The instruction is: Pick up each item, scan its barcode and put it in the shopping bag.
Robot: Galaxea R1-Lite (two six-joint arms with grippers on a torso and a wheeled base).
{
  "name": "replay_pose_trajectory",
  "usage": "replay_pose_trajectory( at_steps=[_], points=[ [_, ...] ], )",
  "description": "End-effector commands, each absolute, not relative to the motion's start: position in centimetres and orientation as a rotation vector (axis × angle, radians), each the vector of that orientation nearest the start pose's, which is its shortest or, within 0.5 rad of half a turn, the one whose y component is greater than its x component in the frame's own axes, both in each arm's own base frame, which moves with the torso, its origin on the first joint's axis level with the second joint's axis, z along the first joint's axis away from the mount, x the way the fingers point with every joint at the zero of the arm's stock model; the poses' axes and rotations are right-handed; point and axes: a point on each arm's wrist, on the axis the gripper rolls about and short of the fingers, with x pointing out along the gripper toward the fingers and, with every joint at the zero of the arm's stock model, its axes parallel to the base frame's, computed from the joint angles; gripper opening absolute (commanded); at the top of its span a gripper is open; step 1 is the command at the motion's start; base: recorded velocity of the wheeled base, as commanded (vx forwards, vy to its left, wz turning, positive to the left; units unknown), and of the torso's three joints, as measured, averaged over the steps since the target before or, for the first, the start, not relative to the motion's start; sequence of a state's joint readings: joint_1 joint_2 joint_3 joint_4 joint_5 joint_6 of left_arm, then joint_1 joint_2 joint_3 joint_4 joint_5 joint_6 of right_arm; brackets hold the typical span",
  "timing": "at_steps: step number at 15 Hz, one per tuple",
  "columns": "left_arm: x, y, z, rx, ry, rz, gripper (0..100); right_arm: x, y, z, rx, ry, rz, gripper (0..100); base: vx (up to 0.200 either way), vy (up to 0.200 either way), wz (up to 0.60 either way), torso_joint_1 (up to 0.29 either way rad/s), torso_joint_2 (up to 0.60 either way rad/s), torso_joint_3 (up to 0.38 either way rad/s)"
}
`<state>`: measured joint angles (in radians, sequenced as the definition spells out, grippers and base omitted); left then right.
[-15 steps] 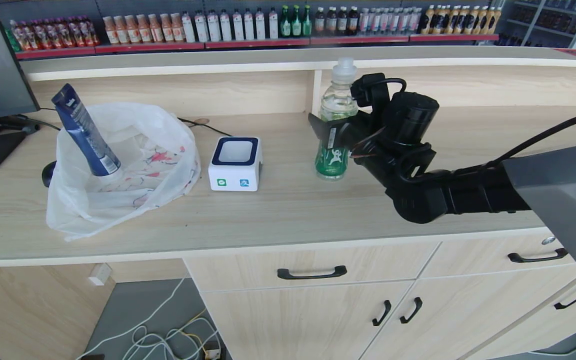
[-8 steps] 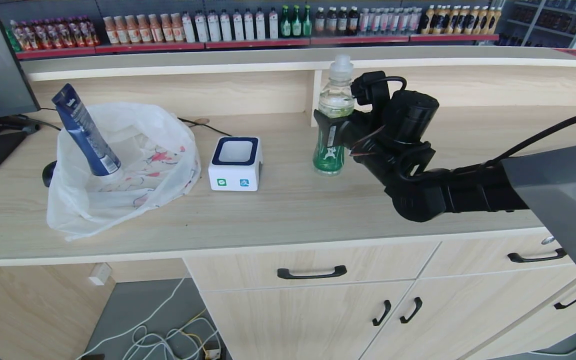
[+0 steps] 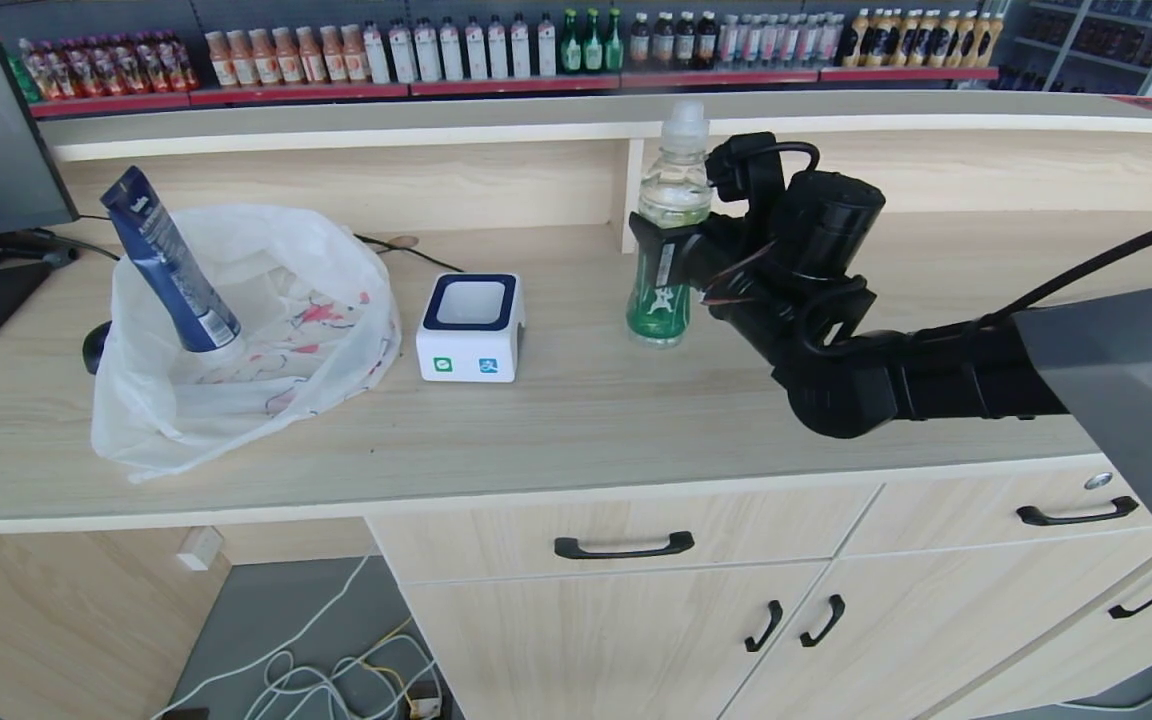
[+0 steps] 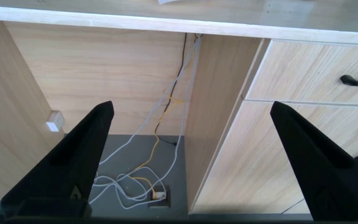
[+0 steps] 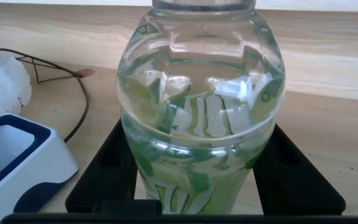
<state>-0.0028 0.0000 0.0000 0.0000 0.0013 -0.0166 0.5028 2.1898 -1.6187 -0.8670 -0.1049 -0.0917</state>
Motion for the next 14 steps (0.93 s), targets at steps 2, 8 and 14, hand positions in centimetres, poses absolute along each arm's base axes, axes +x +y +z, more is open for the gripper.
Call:
replay_pose_trajectory(
  at_steps=[2, 8, 14],
  points=[
    [-2.3, 0.0, 7.6, -0.017, 0.002, -0.002, 100, 39.2, 21.6, 26.4, 0.015, -0.348, 0.385, 0, 0.000, 0.000, 0.00, 0.000, 0.00, 0.000],
    [-2.3, 0.0, 7.6, -0.017, 0.002, -0.002, 100, 34.7, 19.7, 30.4, 0.037, -0.405, 0.395, 0, 0.000, 0.000, 0.00, 0.000, 0.00, 0.000],
    [-2.3, 0.0, 7.6, -0.017, 0.002, -0.002, 100, 27.8, 17.1, 30.8, 0.059, -0.445, 0.429, 0, 0.000, 0.000, 0.00, 0.000, 0.00, 0.000]
  ],
)
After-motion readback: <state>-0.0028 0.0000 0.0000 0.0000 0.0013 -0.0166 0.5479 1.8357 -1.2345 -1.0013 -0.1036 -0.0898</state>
